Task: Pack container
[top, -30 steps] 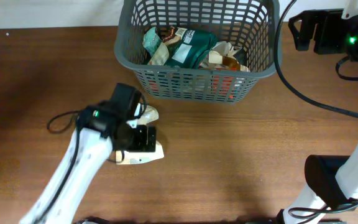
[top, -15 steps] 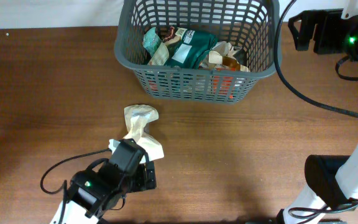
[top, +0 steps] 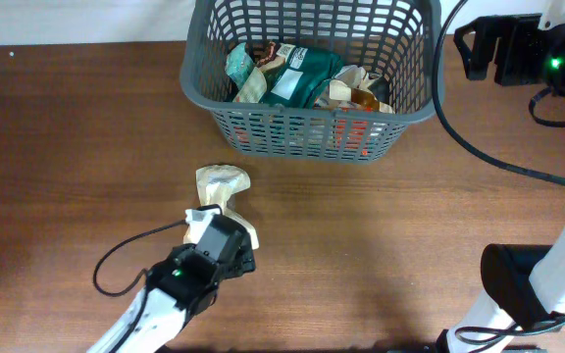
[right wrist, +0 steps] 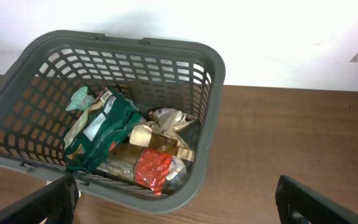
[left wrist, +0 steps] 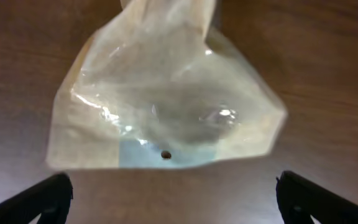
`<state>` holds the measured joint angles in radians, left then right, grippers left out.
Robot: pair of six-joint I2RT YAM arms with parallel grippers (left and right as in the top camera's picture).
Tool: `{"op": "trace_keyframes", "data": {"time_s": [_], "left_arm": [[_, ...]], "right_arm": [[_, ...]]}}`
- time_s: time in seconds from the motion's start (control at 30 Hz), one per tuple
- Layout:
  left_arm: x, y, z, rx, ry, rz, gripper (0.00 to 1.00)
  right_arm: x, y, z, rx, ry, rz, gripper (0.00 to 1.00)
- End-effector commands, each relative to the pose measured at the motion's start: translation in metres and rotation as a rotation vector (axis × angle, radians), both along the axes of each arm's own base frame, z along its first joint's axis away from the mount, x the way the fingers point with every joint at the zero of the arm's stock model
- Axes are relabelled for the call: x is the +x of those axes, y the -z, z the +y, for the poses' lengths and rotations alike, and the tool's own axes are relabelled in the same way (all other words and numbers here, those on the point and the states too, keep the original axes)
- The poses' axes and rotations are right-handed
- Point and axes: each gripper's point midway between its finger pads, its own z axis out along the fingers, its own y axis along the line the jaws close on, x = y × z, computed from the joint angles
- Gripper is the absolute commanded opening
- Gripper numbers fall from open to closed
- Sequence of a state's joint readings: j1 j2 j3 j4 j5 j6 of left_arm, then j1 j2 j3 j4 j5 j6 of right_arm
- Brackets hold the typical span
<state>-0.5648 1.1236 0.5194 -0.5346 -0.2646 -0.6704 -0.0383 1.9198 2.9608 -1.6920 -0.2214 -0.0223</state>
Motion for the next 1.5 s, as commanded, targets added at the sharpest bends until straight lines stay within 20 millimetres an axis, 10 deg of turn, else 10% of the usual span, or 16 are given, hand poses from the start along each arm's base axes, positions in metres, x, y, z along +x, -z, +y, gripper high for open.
{"op": "trace_keyframes", "data": {"time_s": [0.0,0.43,0.87,1.47], "left_arm": [[0.006,0.014,0.009,0.081,-0.015,0.002,1.00],[0.030,0.019,0.005,0.032,-0.023,-0.007,0.97],[0.059,-0.027,-0.003,0.079,0.033,-0.074,0.96],[0.072,-0.023,0.043,-0.028,-0.045,-0.012,0.92]], "right_arm": [[-0.002,0.001,0.005,0.011,-0.017,0.006,0.99],[-0.002,0.001,0.005,0.011,-0.017,0.006,0.99],[-0.002,0.001,0.004,0.010,-0.016,0.006,0.99],[-0.002,0.001,0.005,0.011,-0.017,0.006,0.99]]}}
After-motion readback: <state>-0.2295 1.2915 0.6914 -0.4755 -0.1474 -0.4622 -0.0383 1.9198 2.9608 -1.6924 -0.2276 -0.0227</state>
